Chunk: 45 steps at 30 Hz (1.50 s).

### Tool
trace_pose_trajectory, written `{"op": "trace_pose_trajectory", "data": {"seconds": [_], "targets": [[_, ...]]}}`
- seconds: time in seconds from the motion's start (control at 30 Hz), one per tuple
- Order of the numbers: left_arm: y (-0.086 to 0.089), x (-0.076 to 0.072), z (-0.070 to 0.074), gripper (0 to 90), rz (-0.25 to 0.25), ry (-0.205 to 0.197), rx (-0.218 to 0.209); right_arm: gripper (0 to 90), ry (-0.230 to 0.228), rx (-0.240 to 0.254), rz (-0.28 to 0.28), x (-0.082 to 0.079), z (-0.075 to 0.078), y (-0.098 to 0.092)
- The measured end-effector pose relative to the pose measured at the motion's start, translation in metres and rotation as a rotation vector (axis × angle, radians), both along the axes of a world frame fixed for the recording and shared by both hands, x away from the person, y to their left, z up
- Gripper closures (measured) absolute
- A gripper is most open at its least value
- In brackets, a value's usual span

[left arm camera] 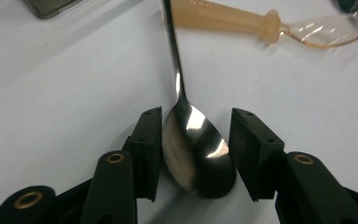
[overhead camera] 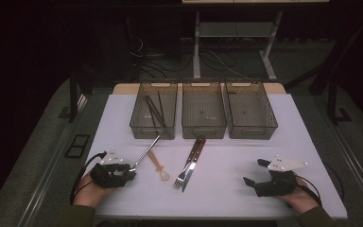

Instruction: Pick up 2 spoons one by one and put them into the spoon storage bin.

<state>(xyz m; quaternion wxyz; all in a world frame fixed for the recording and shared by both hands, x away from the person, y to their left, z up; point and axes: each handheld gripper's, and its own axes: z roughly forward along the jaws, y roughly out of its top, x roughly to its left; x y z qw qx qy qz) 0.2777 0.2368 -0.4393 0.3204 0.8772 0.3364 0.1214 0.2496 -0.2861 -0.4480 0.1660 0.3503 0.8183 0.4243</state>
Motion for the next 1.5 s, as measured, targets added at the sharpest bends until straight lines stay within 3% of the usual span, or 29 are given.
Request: {"op": "trace_pose_trajectory", "data": {"seconds": [0.27, 0.4, 0.43, 0.47, 0.67, 0.9, 1.13, 1.5], "targets": [[-0.003, -0.001, 0.001, 56.0, 0.015, 0.003, 0.014, 13.5, -0.009, -0.01, 0.006, 0.0, -0.001, 0.0], [-0.003, -0.001, 0.001, 56.9, 0.021, 0.003, -0.001, 13.5, -0.009, -0.014, 0.008, 0.0, -0.001, 0.001], [-0.003, -0.001, 0.001, 58.1, 0.021, 0.004, -0.015, 13.5, -0.009, -0.015, 0.007, 0.0, -0.001, 0.001], [-0.003, -0.001, 0.002, 69.9, 0.021, 0.005, -0.027, 13.5, -0.008, -0.015, 0.007, 0.0, -0.001, 0.001], [-0.007, -0.001, 0.004, 74.5, 0.011, -0.006, -0.017, 13.5, -0.008, -0.018, 0.007, 0.0, -0.001, 0.001], [-0.006, -0.001, 0.008, 86.9, 0.005, 0.006, -0.113, 13.5, -0.01, -0.024, 0.013, 0.0, -0.001, 0.001], [-0.006, 0.0, 0.009, 87.9, 0.015, 0.018, -0.125, 13.6, -0.011, -0.025, 0.014, 0.0, -0.001, 0.001], [-0.009, 0.004, 0.022, 87.9, 0.021, -0.036, -0.173, 13.5, -0.013, -0.026, 0.011, 0.0, -0.001, 0.002]]}}
